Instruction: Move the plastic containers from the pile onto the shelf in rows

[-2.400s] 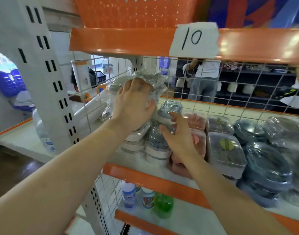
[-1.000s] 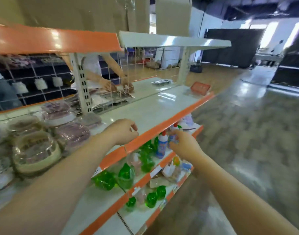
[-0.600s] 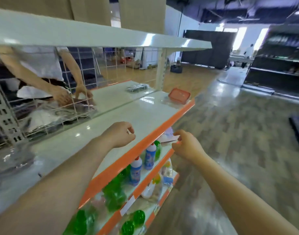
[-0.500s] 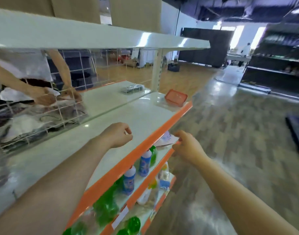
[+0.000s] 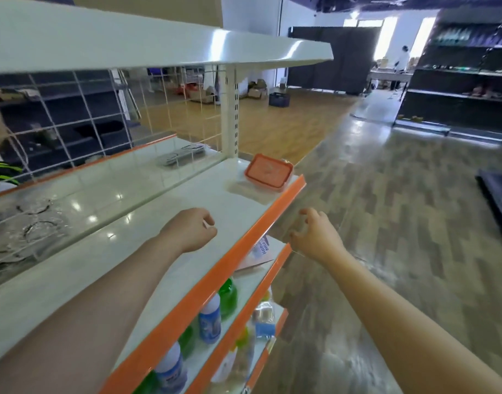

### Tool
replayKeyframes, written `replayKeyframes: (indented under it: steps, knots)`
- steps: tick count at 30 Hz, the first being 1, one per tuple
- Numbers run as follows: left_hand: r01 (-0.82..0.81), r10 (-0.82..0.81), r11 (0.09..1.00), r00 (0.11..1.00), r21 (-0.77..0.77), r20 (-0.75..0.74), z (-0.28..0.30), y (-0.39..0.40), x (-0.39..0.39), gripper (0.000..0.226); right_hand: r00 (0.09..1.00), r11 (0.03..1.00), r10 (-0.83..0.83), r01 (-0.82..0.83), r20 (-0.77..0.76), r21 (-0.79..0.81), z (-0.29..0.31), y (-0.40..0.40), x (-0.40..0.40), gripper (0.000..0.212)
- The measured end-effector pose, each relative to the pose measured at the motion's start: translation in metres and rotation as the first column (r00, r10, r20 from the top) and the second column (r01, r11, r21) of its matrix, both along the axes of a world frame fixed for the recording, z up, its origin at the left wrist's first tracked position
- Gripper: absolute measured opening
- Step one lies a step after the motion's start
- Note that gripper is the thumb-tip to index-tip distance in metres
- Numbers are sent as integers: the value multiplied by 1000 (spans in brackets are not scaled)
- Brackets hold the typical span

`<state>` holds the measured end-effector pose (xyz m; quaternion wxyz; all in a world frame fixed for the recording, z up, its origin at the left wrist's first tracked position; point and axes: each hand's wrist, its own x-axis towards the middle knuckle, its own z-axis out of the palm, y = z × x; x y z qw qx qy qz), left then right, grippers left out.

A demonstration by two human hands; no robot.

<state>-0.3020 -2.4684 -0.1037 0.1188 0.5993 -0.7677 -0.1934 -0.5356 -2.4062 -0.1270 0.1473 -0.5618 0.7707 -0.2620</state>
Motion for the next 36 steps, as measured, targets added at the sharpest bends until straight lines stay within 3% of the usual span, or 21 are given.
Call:
replayKeyframes:
  steps: [6, 11, 18, 22, 25, 32, 36]
  knots:
    - [-165, 161, 986, 979, -24, -122, -2, -64, -66, 27, 996, 996, 91, -90, -22, 6, 1, -80, -66, 61]
    - [-370, 359, 929, 903, -3, -234, -1, -113, -128, 34, 986, 986, 168, -168, -4, -8, 0, -147, -129, 56]
    - [-490, 495, 868, 841, 81, -218, 0, -160, -206, 61, 967, 968, 252, -251, 41, -16, -10, -221, -178, 51]
    - [-542, 570, 822, 786, 177, -239, -12, -184, -239, 91, 965, 969, 249, -248, 88, -19, -17, -248, -190, 50]
    - [-580, 614, 789, 751, 201, -244, -20, -198, -259, 96, 959, 968, 252, -252, 128, -18, -22, -261, -195, 50]
    - [-718, 798, 602, 529, 348, -289, -30, -218, -272, 111, 953, 970, 244, -241, 181, -38, -27, -282, -208, 49]
    - [-728, 845, 532, 427, 432, -322, -40, -224, -264, 106, 944, 962, 272, -273, 185, -23, -31, -288, -209, 48]
